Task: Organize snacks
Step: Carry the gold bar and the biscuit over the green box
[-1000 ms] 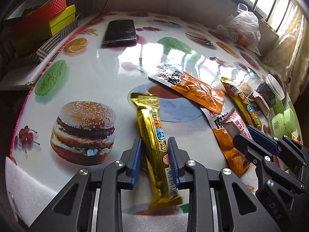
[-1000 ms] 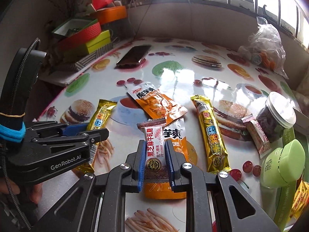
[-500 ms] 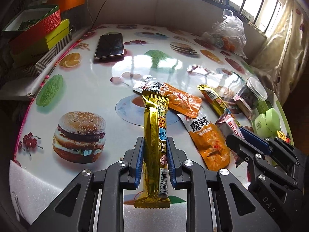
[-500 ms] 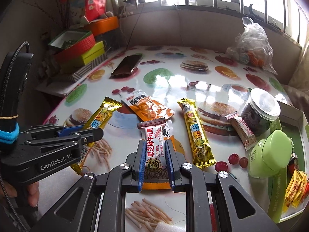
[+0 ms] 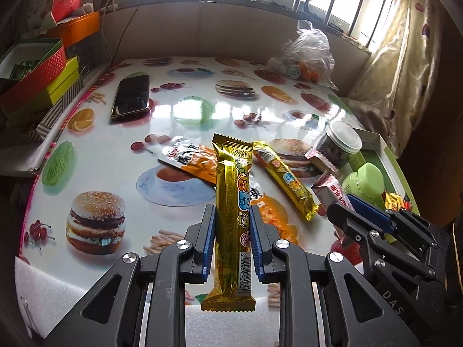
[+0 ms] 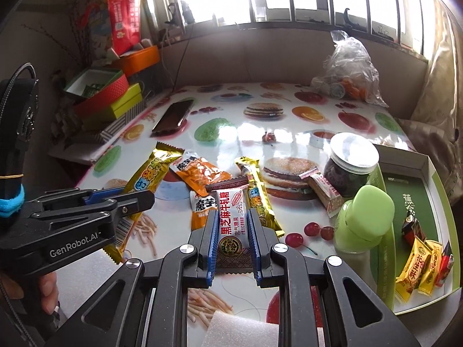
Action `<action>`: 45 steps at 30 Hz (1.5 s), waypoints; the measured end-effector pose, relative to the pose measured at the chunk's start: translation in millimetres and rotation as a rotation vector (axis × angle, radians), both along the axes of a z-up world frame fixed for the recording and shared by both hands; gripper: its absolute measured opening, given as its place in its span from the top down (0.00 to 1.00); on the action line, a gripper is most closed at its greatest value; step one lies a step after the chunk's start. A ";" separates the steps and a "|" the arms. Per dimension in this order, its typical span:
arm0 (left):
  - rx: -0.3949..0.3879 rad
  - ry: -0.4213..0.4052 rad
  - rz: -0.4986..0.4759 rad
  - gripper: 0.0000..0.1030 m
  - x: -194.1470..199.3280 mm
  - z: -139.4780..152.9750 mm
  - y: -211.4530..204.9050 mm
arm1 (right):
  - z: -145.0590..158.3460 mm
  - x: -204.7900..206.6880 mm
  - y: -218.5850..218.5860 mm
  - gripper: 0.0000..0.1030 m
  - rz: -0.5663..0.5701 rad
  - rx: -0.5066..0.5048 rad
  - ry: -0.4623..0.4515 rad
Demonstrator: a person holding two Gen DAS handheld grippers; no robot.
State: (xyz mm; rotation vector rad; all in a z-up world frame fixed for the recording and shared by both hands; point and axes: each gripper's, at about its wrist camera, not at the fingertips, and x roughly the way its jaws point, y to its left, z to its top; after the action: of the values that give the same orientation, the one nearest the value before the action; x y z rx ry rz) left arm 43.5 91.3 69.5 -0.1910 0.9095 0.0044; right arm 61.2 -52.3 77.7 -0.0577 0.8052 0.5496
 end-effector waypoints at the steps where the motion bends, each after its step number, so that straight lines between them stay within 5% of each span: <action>1: -0.002 -0.006 -0.007 0.77 0.5 2.0 -2.8 | 2.0 -0.7 -3.3 0.82 -0.008 0.003 -0.004; 24: -0.042 -0.064 -0.212 0.77 33.5 38.4 -93.7 | 29.2 -2.9 -96.5 0.82 -0.250 0.024 -0.054; 45: -0.108 -0.051 -0.368 0.77 77.2 38.6 -180.7 | 14.6 12.5 -187.9 0.82 -0.481 0.014 -0.016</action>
State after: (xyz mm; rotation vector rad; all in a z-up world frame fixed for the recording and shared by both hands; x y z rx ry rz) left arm 120.7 -89.4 108.2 -0.1210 0.8838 -0.3891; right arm 73.7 -240.2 92.2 0.1418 0.7664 0.0999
